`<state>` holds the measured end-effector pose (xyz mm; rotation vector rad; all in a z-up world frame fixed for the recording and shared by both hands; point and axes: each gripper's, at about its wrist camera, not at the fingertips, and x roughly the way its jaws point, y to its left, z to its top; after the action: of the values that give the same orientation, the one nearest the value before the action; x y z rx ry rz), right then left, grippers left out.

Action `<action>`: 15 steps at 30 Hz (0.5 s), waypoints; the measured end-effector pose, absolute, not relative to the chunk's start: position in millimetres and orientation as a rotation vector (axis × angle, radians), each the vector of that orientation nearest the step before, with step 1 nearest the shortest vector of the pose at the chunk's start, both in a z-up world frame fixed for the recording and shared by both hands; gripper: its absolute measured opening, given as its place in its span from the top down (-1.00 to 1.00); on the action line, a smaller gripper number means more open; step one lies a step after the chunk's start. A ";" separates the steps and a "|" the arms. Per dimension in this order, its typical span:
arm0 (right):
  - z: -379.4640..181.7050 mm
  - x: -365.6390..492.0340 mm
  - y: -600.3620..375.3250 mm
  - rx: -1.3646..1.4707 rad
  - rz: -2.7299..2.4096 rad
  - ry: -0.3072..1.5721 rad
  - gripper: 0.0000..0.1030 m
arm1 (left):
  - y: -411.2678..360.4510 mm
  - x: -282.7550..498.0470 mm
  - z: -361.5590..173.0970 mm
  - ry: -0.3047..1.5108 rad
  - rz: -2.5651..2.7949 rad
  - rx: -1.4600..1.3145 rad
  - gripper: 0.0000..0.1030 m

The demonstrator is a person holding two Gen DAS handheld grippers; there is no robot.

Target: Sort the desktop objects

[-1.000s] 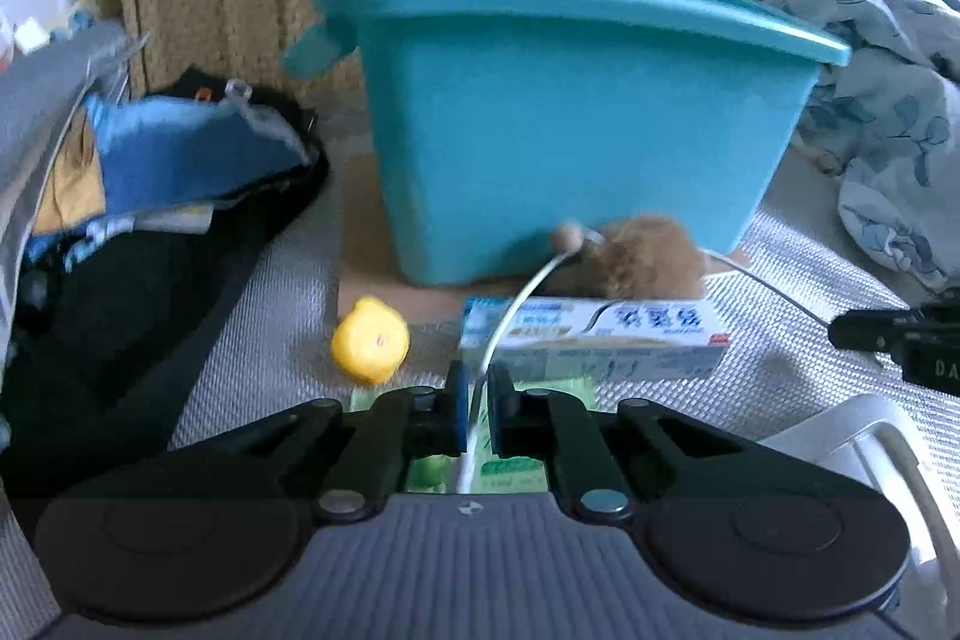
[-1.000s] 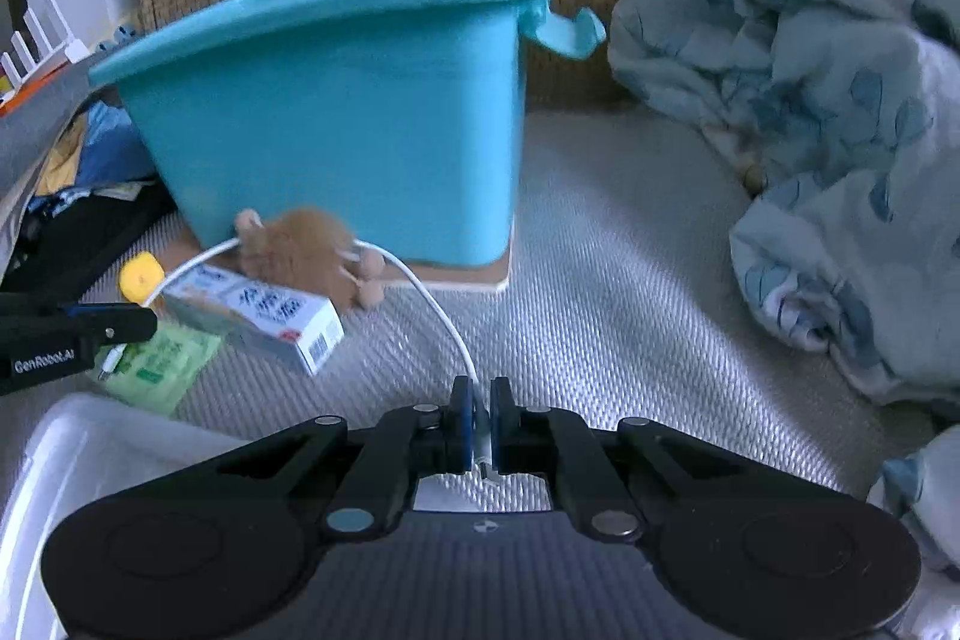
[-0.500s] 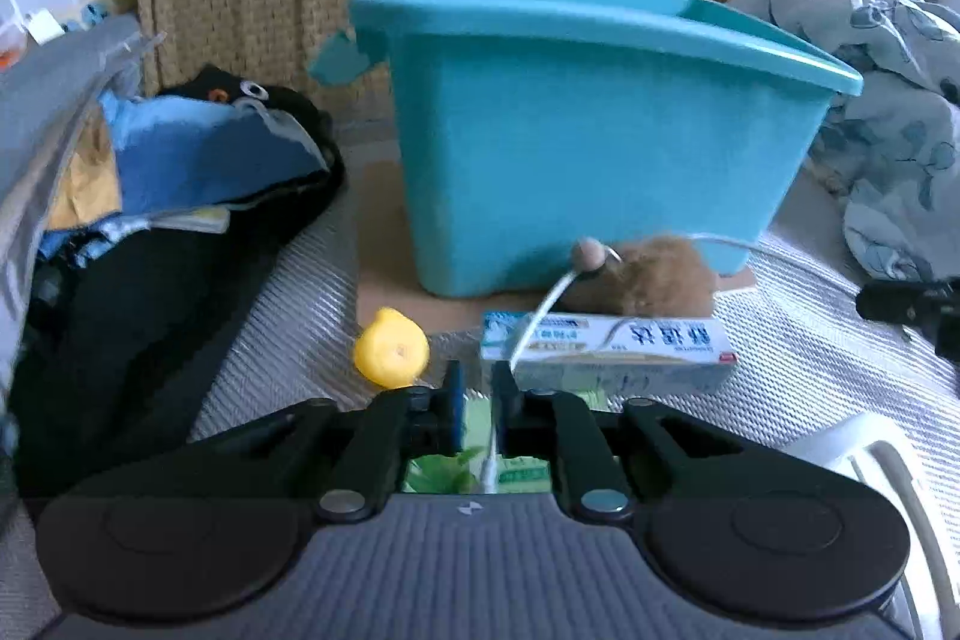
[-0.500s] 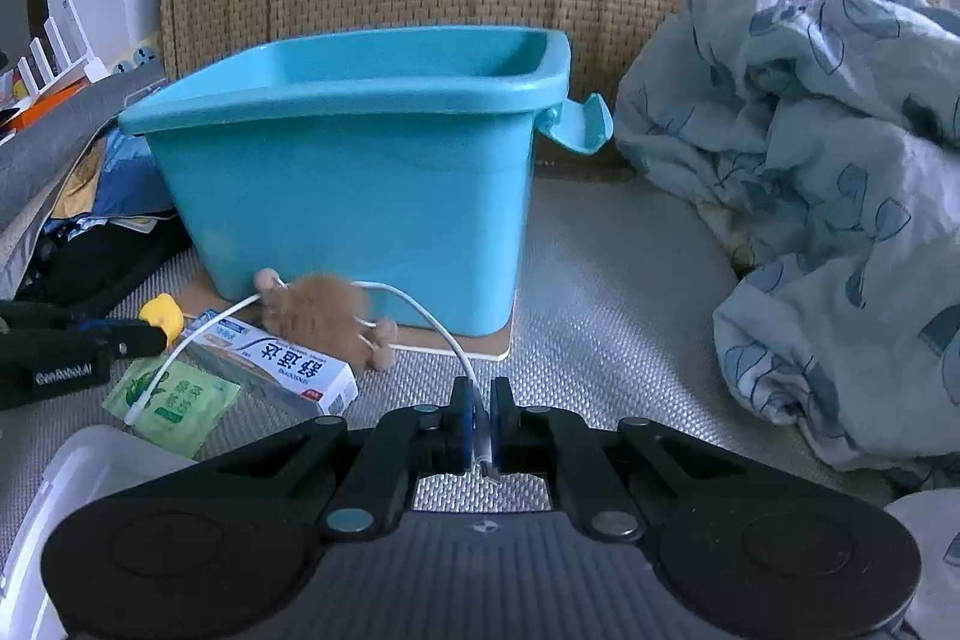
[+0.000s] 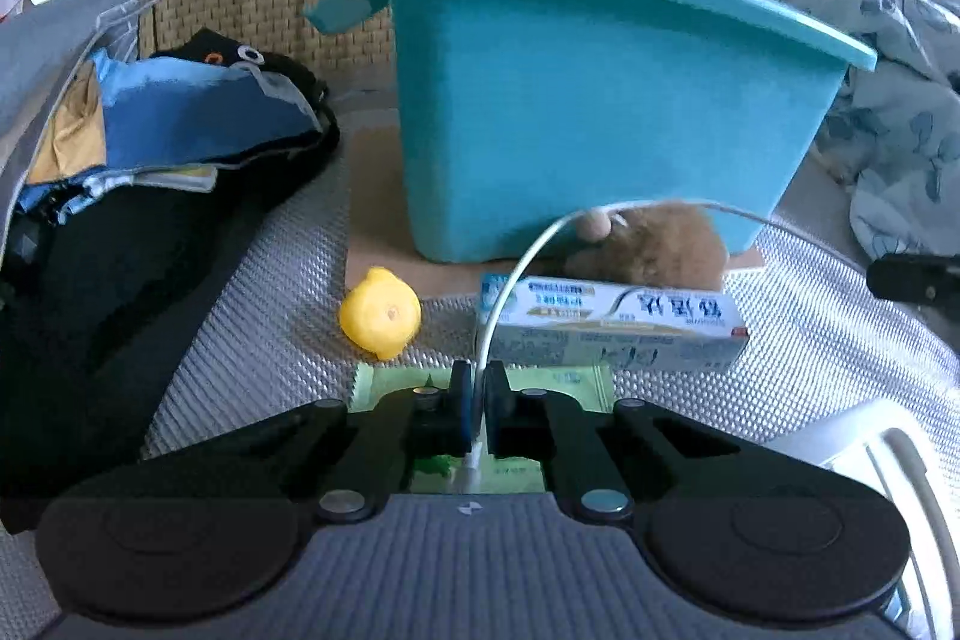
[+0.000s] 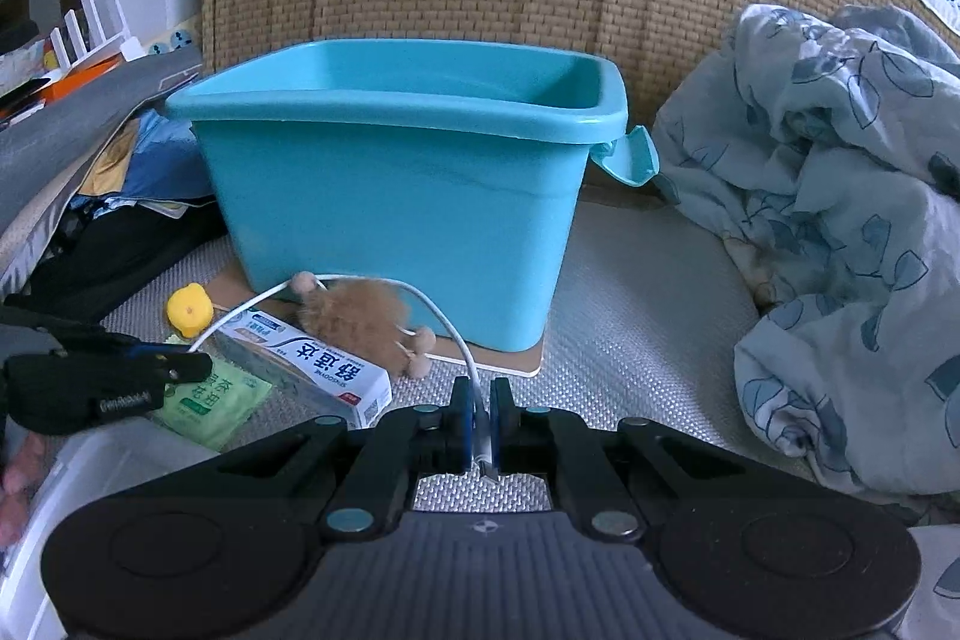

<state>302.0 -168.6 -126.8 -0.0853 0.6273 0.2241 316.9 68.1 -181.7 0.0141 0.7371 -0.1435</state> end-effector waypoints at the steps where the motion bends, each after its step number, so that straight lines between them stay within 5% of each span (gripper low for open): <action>1: -126.6 301.7 -167.8 -0.089 0.226 0.626 0.88 | 67.8 316.2 -179.1 0.727 -0.139 0.023 0.92; 15: -117.0 301.5 -172.7 -0.088 0.216 0.605 1.00 | 45.3 304.6 -128.4 0.608 -0.189 0.087 0.92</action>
<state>301.5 -172.7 -117.0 -0.0880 0.6050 0.2161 304.6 45.3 -128.4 0.0872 0.6081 -0.1891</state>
